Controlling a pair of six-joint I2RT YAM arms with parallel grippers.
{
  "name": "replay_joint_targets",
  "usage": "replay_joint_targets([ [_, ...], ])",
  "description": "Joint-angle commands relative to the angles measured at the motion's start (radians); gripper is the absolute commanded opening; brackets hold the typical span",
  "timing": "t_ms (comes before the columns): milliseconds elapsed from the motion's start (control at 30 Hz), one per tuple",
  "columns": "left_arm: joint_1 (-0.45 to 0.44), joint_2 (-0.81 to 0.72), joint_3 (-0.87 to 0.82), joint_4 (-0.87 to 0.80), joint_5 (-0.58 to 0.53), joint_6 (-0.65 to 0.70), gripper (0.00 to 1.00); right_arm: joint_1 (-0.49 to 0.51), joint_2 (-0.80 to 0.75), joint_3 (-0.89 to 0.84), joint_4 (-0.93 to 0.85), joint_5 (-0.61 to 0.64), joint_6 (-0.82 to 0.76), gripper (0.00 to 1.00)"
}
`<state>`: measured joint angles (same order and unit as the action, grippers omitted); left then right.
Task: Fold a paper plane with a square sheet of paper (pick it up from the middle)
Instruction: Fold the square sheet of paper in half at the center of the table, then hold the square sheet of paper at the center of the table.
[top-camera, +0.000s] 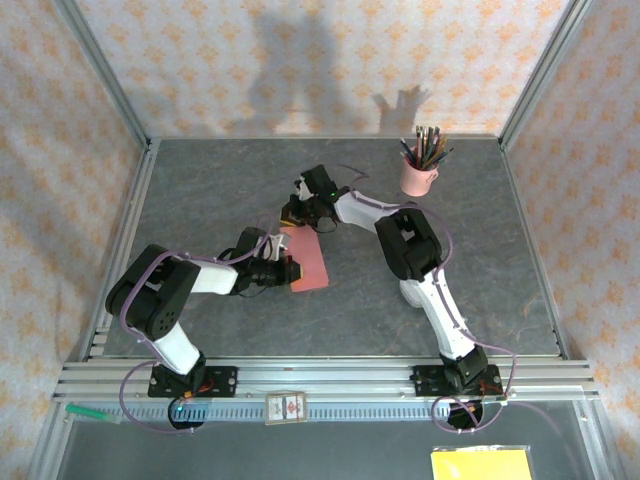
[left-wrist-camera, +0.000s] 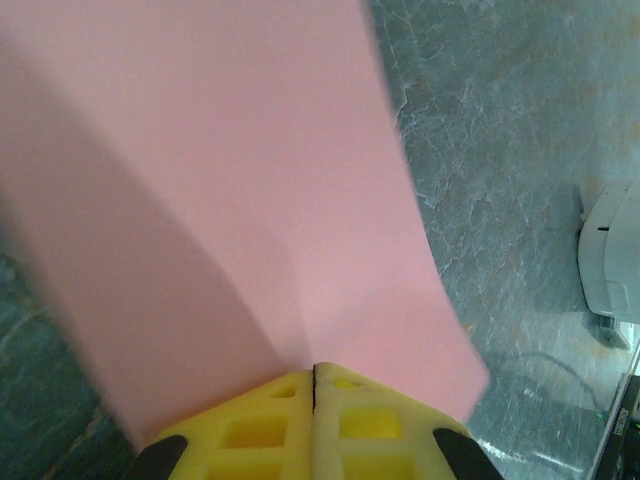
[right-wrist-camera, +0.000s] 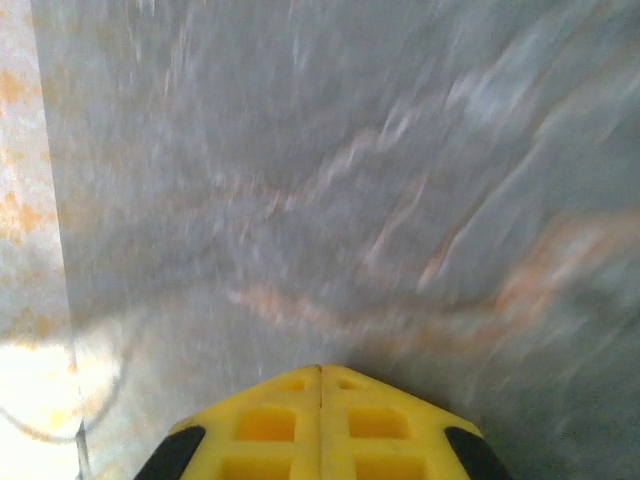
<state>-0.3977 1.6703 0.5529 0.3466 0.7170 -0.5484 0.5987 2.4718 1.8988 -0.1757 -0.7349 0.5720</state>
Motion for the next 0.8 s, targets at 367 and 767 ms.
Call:
replay_joint_targets([
  [367, -0.015, -0.094, 0.036, -0.122, 0.112, -0.094, 0.16, -0.091, -0.329, -0.275, 0.014, 0.224, -0.192, 0.00],
  [767, 0.098, -0.310, 0.002, -0.165, 0.004, -0.159, 0.33, -0.039, -0.624, -0.684, 0.174, 0.109, -0.248, 0.00],
])
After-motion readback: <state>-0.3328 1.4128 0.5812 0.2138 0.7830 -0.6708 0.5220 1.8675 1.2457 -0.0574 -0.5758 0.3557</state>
